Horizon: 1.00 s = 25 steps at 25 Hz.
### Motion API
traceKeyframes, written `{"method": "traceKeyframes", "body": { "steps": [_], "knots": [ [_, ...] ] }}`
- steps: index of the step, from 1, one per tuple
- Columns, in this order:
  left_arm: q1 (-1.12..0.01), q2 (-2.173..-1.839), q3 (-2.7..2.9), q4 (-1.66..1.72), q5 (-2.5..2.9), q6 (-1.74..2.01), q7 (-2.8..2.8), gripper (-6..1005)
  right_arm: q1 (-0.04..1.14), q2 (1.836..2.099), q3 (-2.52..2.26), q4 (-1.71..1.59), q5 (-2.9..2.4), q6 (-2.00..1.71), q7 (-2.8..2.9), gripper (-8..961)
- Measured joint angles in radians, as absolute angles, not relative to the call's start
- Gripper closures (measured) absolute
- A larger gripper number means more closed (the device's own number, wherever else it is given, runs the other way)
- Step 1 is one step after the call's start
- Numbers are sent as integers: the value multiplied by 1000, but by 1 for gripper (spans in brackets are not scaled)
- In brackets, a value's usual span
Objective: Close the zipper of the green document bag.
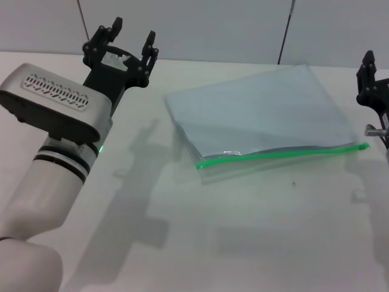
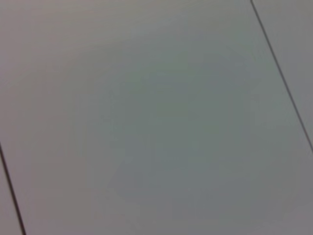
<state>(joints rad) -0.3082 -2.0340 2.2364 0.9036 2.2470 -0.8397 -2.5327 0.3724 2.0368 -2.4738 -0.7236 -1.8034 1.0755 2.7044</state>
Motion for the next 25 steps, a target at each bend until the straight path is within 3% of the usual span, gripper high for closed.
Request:
{"method": "traceKeyframes", "body": {
  "steps": [25],
  "knots": [
    [-316, -2034, 2236, 885, 2246, -850, -2540, 412, 409, 2039, -2508, -664, -1804, 1069, 2727, 482]
  ]
}}
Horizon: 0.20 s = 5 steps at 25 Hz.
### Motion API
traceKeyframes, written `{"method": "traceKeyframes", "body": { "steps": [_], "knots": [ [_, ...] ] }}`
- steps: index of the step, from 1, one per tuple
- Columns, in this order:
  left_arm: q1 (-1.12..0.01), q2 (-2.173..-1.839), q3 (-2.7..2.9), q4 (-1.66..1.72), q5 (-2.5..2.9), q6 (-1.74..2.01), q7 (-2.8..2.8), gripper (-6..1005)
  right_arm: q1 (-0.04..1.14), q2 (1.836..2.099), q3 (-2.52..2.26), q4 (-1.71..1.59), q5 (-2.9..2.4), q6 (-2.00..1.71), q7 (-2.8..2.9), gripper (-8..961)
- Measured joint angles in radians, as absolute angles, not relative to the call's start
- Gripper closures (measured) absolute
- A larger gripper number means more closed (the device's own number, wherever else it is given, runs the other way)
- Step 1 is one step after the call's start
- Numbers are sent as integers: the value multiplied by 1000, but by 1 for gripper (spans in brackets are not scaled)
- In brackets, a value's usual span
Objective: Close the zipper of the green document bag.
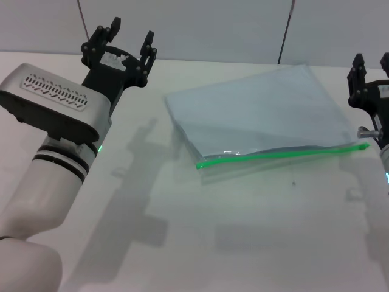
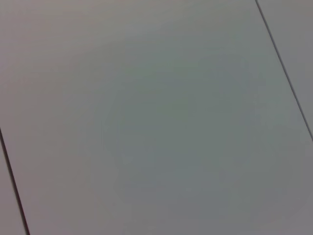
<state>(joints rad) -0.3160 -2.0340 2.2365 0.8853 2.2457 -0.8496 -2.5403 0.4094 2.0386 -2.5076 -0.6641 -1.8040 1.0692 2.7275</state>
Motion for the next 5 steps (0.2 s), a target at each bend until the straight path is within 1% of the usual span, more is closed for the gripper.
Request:
{"method": "traceKeyframes", "body": {
  "steps": [5],
  "knots": [
    [-325, -2034, 2236, 881, 2235, -850, -2540, 412, 412, 2039, -2508, -663, -1804, 1069, 2729, 482]
  ]
}}
